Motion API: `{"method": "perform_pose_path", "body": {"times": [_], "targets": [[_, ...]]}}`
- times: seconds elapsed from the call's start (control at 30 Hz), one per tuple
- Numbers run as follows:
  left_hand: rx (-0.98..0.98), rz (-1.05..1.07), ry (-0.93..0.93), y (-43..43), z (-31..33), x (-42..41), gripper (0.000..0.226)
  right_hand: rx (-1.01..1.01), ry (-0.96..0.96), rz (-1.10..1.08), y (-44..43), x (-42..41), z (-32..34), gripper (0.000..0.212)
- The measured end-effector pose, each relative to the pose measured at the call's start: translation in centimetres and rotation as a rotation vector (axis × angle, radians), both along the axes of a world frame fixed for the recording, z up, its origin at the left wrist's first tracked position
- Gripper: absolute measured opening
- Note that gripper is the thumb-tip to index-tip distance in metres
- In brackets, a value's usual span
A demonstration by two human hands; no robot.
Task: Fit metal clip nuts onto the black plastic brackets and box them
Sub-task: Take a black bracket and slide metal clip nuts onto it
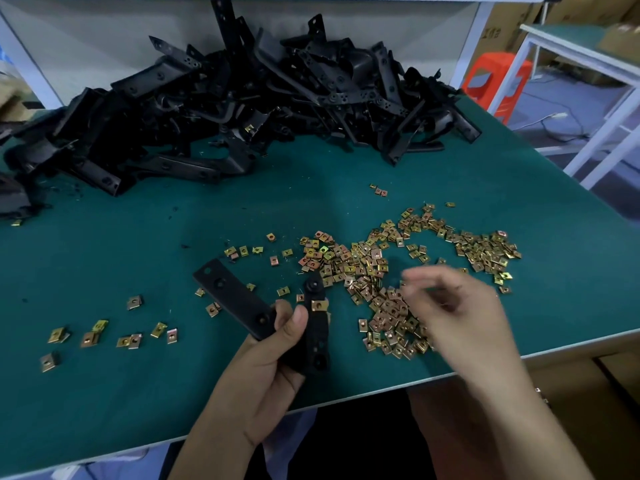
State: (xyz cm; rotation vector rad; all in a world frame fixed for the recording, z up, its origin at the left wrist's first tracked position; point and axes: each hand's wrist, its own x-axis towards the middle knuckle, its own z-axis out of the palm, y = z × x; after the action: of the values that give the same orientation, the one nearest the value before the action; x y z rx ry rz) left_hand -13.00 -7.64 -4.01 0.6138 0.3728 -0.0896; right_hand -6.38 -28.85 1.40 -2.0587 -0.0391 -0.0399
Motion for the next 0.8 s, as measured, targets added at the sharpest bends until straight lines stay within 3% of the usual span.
{"method": "perform_pose_path", "body": {"times": [0.07, 0.13, 0.33, 0.6, 0.8], "targets": [[-0.015, -0.005, -0.038, 0.1, 0.1, 0.0, 0.042, -0.420, -0.029, -0.049, -2.7, 1.1, -0.3, 0.025], [-0.005, -0.007, -0.051, 0.2, 0.1, 0.0, 0.051, -0.653, 0.057, 0.012, -4.6, 1.6, -0.9, 0.029], [0.062, -0.032, -0.101, 0.0, -0.3, 0.2, 0.052, -0.591, -0.063, 0.029, -5.4, 1.7, -2.0, 0.014], [0.080, -0.057, -0.116, -0.2, -0.2, 0.4, 0.052, -0.636, -0.119, 0.183, -5.9, 2.2, -2.7, 0.022], [0.058, -0.047, -0.093, -0.4, 0.2, 0.4, 0.040, -0.504, -0.139, 0.097, -5.8, 2.1, -2.5, 0.025]]}}
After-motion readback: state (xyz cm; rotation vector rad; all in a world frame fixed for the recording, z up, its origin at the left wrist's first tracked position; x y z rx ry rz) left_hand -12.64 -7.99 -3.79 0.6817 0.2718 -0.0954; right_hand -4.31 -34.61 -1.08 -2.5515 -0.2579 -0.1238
